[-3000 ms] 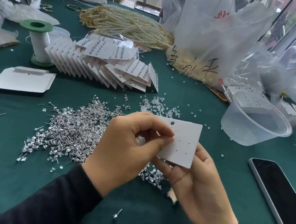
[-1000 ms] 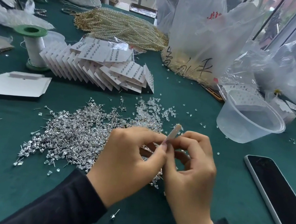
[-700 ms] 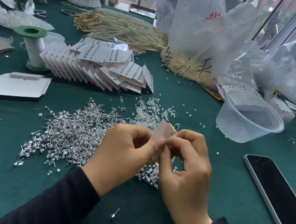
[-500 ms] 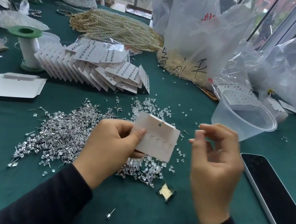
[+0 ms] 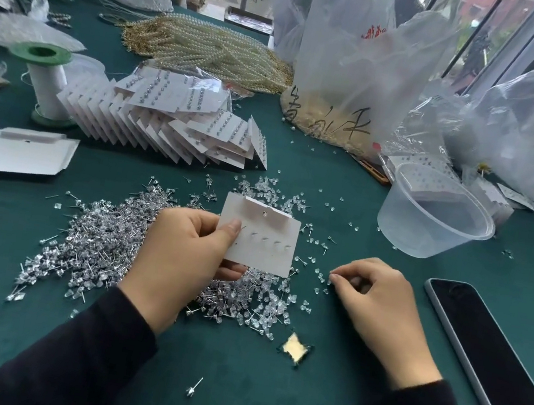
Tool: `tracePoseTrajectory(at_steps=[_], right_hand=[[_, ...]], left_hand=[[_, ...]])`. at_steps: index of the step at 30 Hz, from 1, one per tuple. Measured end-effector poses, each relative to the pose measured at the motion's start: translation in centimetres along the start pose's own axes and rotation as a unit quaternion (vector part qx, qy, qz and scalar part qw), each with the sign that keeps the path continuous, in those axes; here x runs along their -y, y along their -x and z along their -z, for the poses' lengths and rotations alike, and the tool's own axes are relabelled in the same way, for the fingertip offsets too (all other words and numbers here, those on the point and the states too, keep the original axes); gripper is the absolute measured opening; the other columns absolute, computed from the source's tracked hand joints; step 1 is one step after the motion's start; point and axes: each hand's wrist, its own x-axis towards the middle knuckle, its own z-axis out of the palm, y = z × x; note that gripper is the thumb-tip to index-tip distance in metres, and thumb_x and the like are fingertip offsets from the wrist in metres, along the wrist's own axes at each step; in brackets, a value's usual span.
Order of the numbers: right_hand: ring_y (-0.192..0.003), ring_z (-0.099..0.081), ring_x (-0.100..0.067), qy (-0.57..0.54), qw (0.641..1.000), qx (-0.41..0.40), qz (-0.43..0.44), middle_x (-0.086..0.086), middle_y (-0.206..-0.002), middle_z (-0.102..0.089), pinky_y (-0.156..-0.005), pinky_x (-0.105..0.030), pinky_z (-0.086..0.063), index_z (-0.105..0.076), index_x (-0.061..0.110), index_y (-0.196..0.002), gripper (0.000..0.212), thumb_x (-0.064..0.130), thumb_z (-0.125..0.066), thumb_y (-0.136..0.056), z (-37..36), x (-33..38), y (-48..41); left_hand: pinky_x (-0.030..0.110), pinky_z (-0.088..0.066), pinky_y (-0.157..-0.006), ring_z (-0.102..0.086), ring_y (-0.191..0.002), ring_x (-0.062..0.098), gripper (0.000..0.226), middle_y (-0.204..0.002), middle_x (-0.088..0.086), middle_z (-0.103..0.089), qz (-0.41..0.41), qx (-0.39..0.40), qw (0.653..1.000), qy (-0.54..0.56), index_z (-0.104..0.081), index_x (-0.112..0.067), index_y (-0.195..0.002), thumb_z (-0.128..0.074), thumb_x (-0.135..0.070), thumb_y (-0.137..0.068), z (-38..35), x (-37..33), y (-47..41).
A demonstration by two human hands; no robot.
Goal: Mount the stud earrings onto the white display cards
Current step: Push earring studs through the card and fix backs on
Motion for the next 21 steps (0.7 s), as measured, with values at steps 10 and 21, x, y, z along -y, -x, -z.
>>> tracePoseTrajectory(at_steps=[10, 21], right_hand=[[-0.063, -0.06, -0.003, -0.12, 0.991, -0.057, 0.007, 0.003, -0.068, -0.068, -0.061, -0.013, -0.045, -0.061, 0.017, -0.071, 0.015, 0.005, -0.065, -0.079, 0.0, 0.5, 0.6], [-0.068, -0.064, -0.006, -0.324, 0.935, -0.096, 0.105, 0.005, -0.071, -0.07, -0.063, -0.014, -0.048, -0.072, 0.02, -0.069, 0.009, 0.013, -0.076, -0.071, -1.3, 6.2, 2.4]], left_hand=[[0.02, -0.052, -0.041, -0.064, -0.045, 0.017, 0.022, -0.056, 0.004, -0.07, 0.01, 0.019, 1.0, -0.003, -0.064, -0.001, -0.07, -0.055, -0.009, -0.089, -0.2, 0.1, 0.1], [0.028, -0.057, -0.048, -0.066, -0.049, 0.019, 0.022, -0.063, 0.005, -0.069, -0.022, 0.022, 0.996, -0.078, -0.066, -0.001, -0.07, -0.059, -0.012, -0.087, -0.4, 0.5, 0.3]])
